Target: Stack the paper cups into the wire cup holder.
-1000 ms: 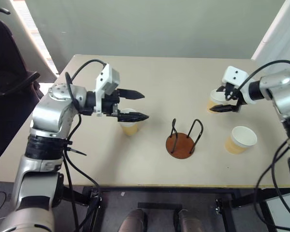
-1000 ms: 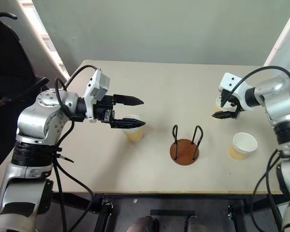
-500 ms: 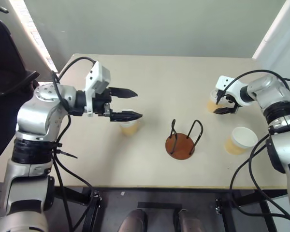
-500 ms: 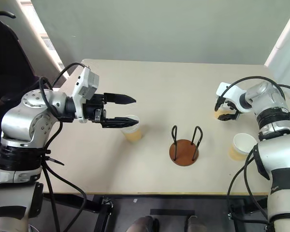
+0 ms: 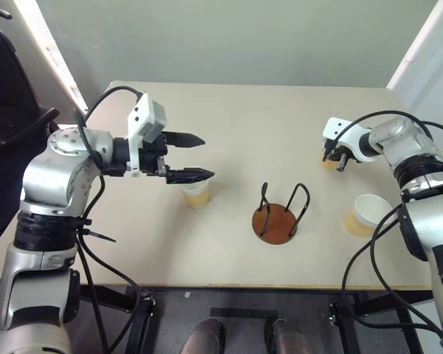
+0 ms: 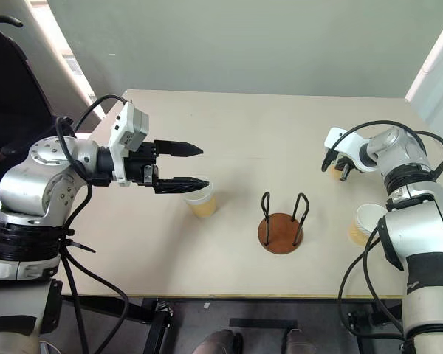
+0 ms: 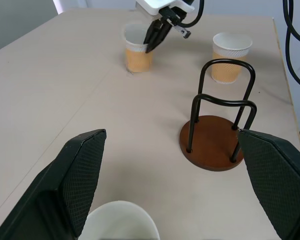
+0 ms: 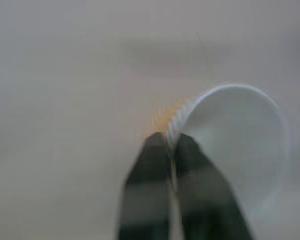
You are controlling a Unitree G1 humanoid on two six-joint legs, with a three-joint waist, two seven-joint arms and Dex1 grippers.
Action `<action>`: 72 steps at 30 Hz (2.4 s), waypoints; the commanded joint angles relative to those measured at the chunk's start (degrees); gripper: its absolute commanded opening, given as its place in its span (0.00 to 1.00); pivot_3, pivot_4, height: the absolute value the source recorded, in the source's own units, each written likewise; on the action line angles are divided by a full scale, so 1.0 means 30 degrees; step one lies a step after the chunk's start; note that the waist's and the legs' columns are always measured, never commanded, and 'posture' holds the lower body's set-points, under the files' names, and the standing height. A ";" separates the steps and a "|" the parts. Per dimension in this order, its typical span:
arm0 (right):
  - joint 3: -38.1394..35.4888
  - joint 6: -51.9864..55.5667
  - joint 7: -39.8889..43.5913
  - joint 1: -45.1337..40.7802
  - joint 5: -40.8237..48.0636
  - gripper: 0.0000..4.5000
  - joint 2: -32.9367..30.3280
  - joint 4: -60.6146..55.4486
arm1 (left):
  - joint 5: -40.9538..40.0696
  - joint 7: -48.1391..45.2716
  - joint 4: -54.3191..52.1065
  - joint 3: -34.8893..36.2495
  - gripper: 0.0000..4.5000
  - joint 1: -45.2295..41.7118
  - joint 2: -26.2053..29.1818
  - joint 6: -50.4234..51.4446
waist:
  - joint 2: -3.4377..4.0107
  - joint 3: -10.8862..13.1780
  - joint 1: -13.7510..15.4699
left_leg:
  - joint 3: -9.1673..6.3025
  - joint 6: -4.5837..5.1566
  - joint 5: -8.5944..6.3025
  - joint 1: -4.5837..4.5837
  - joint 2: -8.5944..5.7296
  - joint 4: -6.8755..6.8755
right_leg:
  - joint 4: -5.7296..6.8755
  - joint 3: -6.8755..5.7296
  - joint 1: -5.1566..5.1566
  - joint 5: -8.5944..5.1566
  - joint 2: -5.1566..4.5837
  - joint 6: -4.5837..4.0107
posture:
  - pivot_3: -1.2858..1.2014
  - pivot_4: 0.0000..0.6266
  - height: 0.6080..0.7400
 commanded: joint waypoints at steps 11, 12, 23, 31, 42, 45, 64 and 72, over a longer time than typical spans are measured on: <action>-0.2333 0.1297 0.6889 -0.0900 0.2498 0.00 -0.1567 -0.6238 | -0.0981 -0.1851 0.0294 0.0761 1.00 -0.0540 0.0826 -0.0260 | 0.0015 0.0014 -0.0033 | -0.0012 -0.0021 0.0008 -0.0025 -0.0001 -0.0015 | 0.0008 -0.0008 -0.0012 -0.0001 0.0004 -0.0003 | 0.52 0.24 1.00; -0.2643 0.2434 0.8195 -0.0651 0.3218 0.00 -0.1941 -0.8693 | -0.1090 -0.2056 0.0343 0.0828 1.00 -0.0573 0.0971 -0.0269 | 0.0021 0.0018 -0.0055 | -0.0010 -0.0031 0.0013 -0.0047 -0.0001 -0.0021 | 0.0010 -0.0009 -0.0028 -0.0002 0.0008 -0.0005 | 0.52 0.24 1.00; -0.2991 1.4230 1.1527 0.1442 1.1102 0.00 -0.5868 -2.8070 | -0.1737 -0.3202 0.1515 0.0988 1.00 -0.2377 0.1055 -0.0614 | 0.0005 0.0024 -0.0034 | -0.0086 -0.0076 0.0045 -0.0088 0.0068 -0.0010 | -0.0013 -0.0161 -0.0005 -0.0144 0.0048 -0.0218 | 0.52 0.24 1.00; -0.2705 1.5304 1.1509 0.2693 1.2089 0.00 -0.7140 -3.0453 | -0.1623 -0.3799 0.1990 0.0481 1.00 -0.3421 0.0818 -0.0789 | -0.0011 0.0027 -0.0116 | -0.0087 -0.0068 0.0106 -0.0003 0.0075 0.0002 | 0.0050 -0.0154 0.0027 -0.0221 0.0041 -0.0346 | 0.52 0.24 1.00; -0.1278 1.4217 1.0632 0.4826 1.1535 0.00 -0.7342 -3.1292 | -0.1259 -0.3909 0.2171 0.0188 1.00 -0.3517 0.0675 -0.1321 | -0.0015 0.0025 -0.0182 | -0.0090 0.0015 0.0158 0.0000 0.0078 0.0012 | 0.0054 -0.0160 0.0036 -0.0178 0.0044 -0.0343 | 0.52 0.24 1.00; -0.0622 1.3271 1.0003 0.5689 1.0636 0.00 -0.7023 -3.1204 | -0.1168 -0.3879 0.2238 0.0132 1.00 -0.3540 0.0664 -0.1446 | -0.0017 0.0023 -0.0200 | -0.0090 0.0011 0.0161 0.0004 0.0080 0.0018 | 0.0054 -0.0162 0.0042 -0.0154 0.0044 -0.0313 | 0.52 0.24 1.00; -0.2156 1.4340 0.8479 0.4969 1.0310 0.68 -0.5629 -2.9744 | 0.0288 -0.2801 0.1447 -0.0323 1.00 -0.2899 0.0974 -0.2267 | -0.0019 0.0022 -0.0200 | -0.0088 0.0020 0.0162 -0.0013 0.0078 0.0035 | 0.0031 -0.0163 0.0046 -0.0114 0.0042 -0.0275 | 0.52 0.24 1.00; -0.5546 1.8862 0.7811 0.4347 1.4092 0.68 -0.5849 -2.9835 | 0.4555 -0.2235 -0.1482 -0.2795 1.00 -0.0607 0.3254 -0.4338 | -0.0018 0.0022 -0.0236 | -0.0086 0.0006 0.0167 -0.0015 0.0078 0.0020 | 0.0012 -0.0162 0.0042 -0.0142 0.0047 -0.0304 | 0.52 0.24 1.00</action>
